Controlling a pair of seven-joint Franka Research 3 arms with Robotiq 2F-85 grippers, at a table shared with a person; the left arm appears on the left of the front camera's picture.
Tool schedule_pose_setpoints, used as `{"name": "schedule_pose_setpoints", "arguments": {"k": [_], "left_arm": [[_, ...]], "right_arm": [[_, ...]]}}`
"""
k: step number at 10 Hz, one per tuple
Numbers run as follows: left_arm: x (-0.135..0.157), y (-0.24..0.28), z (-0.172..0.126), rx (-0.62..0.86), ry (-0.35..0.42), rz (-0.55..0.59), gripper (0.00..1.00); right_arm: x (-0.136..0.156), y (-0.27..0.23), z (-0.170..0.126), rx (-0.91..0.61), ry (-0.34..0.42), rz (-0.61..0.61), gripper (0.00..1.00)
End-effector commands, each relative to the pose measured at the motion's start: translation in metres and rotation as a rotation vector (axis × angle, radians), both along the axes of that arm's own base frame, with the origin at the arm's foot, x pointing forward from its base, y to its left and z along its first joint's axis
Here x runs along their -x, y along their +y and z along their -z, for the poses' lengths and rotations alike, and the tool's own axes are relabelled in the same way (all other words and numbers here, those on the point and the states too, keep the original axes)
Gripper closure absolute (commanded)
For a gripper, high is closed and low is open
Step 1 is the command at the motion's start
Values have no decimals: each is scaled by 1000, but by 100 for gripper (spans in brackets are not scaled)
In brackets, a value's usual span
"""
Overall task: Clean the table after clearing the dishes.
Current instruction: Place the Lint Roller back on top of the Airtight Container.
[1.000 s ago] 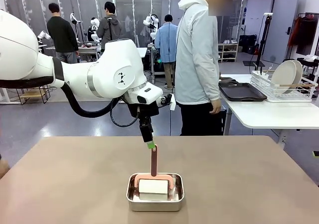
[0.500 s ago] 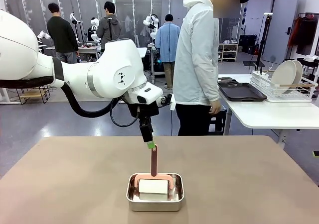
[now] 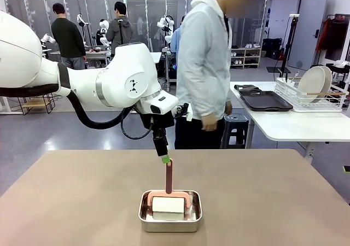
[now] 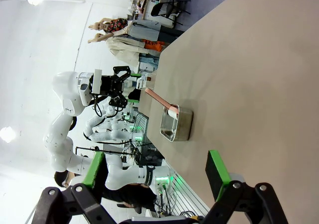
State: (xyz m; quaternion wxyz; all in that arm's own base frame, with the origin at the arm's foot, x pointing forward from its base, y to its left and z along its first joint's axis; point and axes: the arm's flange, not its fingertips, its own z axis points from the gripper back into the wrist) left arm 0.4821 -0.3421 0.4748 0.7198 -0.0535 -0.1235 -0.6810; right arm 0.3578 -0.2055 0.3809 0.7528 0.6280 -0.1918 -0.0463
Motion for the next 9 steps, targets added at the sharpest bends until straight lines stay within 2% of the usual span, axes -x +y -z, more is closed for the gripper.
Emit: {"name": "schedule_pose_setpoints", "arguments": {"k": [1,2,4,9], "left_arm": [[-7,13,-20,62,11,-83,0],[-13,31,-42,120,33,-157,0],[-17,85,-69,251,149,-322,0],[2,260,-74,729,480,-664,0]], "right_arm": [[3,0,-1,7,-16,-11,0],[3,0,-1,7,-16,-11,0],[3,0,-1,7,-16,-11,0],[3,0,-1,7,-16,-11,0]]}}
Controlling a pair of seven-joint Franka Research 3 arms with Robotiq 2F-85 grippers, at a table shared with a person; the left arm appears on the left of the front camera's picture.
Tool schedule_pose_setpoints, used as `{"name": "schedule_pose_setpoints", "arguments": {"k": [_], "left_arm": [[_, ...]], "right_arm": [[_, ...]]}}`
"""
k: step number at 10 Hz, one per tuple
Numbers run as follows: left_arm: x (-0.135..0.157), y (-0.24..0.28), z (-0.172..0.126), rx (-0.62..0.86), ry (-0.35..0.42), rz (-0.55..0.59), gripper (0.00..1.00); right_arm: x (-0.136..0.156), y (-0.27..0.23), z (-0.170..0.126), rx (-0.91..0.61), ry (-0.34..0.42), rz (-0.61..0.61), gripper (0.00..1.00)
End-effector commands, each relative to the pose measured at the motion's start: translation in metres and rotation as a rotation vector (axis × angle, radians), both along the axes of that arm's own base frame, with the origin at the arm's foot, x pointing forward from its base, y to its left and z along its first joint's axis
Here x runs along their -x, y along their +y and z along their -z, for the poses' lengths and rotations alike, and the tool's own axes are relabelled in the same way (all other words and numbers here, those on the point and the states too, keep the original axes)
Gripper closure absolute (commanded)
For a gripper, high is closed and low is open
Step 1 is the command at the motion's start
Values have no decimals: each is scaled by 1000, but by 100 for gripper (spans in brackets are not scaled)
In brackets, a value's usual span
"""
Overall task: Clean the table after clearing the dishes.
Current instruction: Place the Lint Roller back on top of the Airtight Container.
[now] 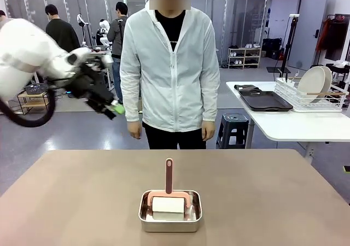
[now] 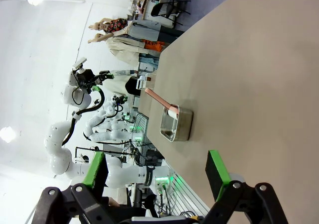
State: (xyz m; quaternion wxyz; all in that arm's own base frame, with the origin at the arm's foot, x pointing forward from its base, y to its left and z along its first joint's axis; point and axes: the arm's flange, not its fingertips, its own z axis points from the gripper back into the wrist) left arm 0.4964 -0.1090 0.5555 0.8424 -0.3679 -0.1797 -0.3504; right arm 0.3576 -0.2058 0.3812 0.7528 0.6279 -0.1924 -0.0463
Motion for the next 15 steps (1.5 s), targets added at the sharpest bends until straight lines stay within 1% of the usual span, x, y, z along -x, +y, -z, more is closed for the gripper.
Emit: {"name": "schedule_pose_setpoints", "arguments": {"k": [1,2,3,4,5,6,8,9,11,12,13,14,15], "left_arm": [[22,68,12,212,104,-153,0],[30,110,21,301,144,-232,0],[39,146,30,381,183,-285,0],[52,194,45,469,228,-384,0],[64,238,63,374,220,-509,0],[78,278,80,365,219,-575,0],[115,337,113,316,186,-638,0],[129,349,127,309,215,-662,0],[139,360,147,258,264,-734,0],[138,365,152,216,270,-815,0],[130,363,150,237,269,-824,0],[141,371,152,267,254,-745,0],[141,371,152,267,254,-745,0]], "right_arm": [[3,1,-1,7,-16,-12,0],[3,1,-1,7,-16,-12,0],[3,1,-1,7,-16,-12,0],[3,1,-1,7,-16,-12,0],[3,1,-1,7,-16,-12,0],[3,1,-1,7,-16,-12,0],[3,1,-1,7,-16,-12,0],[3,1,-1,7,-16,-12,0],[3,1,-1,7,-16,-12,0],[3,1,-1,7,-16,-12,0],[3,1,-1,7,-16,-12,0],[3,1,-1,7,-16,-12,0],[3,1,-1,7,-16,-12,0]]}}
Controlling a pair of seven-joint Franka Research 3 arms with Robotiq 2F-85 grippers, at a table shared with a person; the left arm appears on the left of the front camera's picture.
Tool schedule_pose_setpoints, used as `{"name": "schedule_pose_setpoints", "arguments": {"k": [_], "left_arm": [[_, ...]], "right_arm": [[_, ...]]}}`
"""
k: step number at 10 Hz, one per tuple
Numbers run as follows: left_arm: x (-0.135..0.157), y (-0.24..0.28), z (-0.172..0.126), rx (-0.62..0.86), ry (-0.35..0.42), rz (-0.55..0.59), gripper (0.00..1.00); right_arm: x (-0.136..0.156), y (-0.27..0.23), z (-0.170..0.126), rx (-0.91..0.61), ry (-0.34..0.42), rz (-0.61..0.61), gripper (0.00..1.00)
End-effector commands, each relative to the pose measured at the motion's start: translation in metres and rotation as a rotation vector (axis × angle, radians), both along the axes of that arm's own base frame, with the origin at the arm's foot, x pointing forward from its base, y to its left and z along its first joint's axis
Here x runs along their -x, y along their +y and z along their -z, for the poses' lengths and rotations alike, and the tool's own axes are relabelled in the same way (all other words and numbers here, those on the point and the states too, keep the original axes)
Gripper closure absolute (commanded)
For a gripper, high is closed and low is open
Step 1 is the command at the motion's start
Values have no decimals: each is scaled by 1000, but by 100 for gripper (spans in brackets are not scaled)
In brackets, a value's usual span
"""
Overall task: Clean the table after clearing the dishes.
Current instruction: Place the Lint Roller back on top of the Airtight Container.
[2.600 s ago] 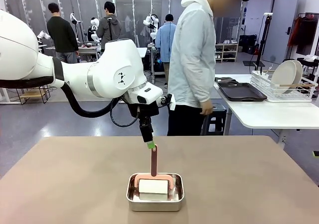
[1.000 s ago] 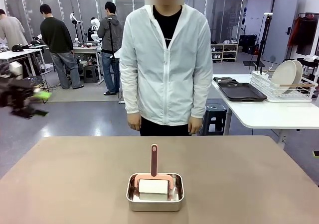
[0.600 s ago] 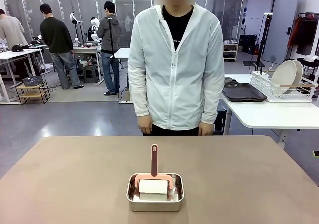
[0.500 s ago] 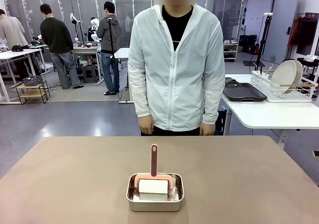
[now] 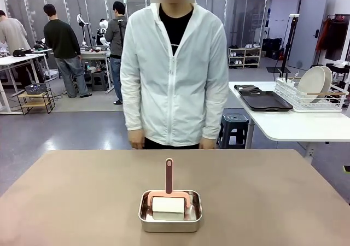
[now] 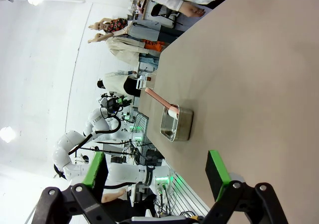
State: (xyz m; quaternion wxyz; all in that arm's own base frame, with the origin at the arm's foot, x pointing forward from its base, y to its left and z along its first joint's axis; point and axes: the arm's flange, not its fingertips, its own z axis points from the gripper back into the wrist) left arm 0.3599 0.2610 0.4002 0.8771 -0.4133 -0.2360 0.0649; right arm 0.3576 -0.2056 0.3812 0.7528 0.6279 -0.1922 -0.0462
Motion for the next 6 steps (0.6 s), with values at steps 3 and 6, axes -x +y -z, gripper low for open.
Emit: {"name": "schedule_pose_setpoints", "arguments": {"k": [3,6], "left_arm": [[5,1,-4,17,-19,23,0],[5,1,-4,17,-19,23,0]], "right_arm": [[3,0,-1,7,-16,-11,0],[3,0,-1,7,-16,-11,0]]}}
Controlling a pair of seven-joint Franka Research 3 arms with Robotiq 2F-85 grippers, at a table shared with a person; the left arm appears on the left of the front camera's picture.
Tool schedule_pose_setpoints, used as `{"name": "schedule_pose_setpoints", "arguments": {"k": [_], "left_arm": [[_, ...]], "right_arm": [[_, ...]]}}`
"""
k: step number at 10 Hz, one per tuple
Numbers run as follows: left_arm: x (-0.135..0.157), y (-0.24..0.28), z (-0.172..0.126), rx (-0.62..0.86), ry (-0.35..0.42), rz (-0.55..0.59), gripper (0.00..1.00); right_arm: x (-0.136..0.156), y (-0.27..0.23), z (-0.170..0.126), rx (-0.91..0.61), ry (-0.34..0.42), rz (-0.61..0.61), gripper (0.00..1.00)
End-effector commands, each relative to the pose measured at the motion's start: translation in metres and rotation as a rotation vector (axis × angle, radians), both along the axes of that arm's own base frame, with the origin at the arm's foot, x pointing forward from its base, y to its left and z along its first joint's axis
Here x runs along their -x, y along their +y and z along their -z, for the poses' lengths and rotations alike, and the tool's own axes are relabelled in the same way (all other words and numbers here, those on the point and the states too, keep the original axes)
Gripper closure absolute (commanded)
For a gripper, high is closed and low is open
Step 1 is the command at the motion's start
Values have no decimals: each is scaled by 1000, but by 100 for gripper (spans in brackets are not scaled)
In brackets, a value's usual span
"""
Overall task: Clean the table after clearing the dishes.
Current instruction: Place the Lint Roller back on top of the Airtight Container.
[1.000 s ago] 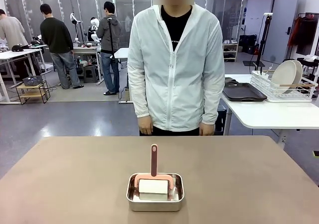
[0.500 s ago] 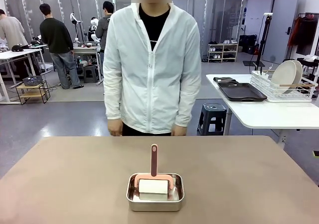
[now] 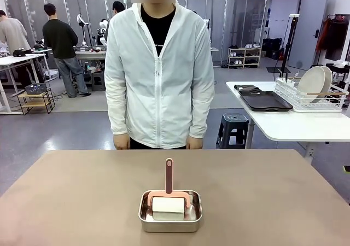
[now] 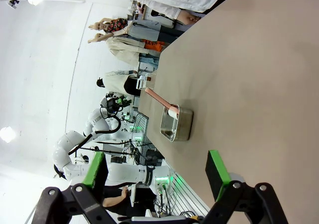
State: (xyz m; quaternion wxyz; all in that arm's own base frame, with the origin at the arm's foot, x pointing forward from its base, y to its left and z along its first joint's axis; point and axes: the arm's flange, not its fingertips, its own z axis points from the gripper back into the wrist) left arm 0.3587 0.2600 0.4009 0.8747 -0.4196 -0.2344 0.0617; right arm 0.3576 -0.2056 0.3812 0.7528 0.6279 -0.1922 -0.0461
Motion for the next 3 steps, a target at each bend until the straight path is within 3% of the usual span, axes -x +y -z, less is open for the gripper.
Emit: {"name": "schedule_pose_setpoints", "arguments": {"k": [1,3], "left_arm": [[4,2,-3,5,-17,13,0],[4,2,-3,5,-17,13,0]], "right_arm": [[3,0,-1,7,-16,-11,0],[3,0,-1,7,-16,-11,0]]}}
